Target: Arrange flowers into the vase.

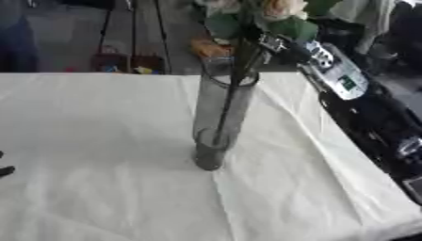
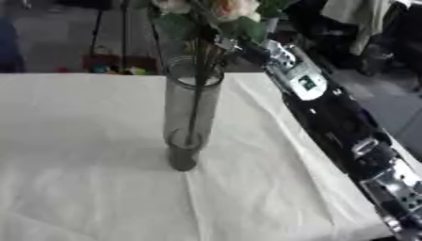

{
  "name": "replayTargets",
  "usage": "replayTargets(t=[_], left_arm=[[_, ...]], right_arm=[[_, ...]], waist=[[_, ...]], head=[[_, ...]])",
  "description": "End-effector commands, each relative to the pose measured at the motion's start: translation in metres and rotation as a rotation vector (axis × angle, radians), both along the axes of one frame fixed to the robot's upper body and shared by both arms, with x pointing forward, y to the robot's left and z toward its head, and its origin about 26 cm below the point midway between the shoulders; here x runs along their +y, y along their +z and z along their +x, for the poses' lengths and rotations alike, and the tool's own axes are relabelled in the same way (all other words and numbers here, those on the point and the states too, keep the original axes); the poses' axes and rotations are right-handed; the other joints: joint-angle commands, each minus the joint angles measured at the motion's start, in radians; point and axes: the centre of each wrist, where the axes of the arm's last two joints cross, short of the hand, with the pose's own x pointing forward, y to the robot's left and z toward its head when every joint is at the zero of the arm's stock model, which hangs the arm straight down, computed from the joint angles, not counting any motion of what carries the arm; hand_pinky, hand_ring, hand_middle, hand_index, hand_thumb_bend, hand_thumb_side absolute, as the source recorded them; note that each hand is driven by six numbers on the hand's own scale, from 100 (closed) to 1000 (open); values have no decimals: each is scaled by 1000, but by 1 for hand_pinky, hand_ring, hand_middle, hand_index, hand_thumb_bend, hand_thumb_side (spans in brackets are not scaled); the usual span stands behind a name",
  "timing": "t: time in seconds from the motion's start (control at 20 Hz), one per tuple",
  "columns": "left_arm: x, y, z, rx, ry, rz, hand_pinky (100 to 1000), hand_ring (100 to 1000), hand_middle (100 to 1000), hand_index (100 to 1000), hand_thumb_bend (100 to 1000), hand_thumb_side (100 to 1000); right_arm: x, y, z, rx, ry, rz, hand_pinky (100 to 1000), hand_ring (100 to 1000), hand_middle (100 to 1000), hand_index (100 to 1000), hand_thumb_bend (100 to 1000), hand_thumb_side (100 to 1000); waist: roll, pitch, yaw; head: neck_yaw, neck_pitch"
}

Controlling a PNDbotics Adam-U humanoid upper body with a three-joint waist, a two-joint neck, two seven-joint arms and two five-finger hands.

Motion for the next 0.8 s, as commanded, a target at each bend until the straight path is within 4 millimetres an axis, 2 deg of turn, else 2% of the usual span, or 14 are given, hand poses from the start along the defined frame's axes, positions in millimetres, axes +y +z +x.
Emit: replayTargets(t=[0.05, 0.65, 0.75, 0.8], left_arm=[[-2, 8, 2, -27, -13, -1, 729, 953, 675, 811, 927, 771], [-3, 9, 3, -30, -17, -1, 730, 953, 676, 812, 926, 771], [-3, 9, 3, -30, -18, 0, 730, 954, 676, 812, 926, 771], [-3, 9, 3, -30, -18, 0, 730, 954, 676, 812, 925, 771]], right_arm=[[-3, 15, -2, -297, 259, -298, 986, 1000, 1000, 1000, 100, 980], [-4, 16, -3, -306, 245, -317, 1000, 1000, 1000, 1000, 100, 972], [-4, 17, -4, -313, 243, -320, 1000, 1000, 1000, 1000, 114, 967], [-4, 18, -4, -316, 243, -322, 1000, 1000, 1000, 1000, 151, 959]], waist=[[8, -9, -1], [12, -4, 1], [13, -4, 2], [13, -4, 2]], head=[[-5, -11], [-11, -14], [-11, -15], [-11, -15]])
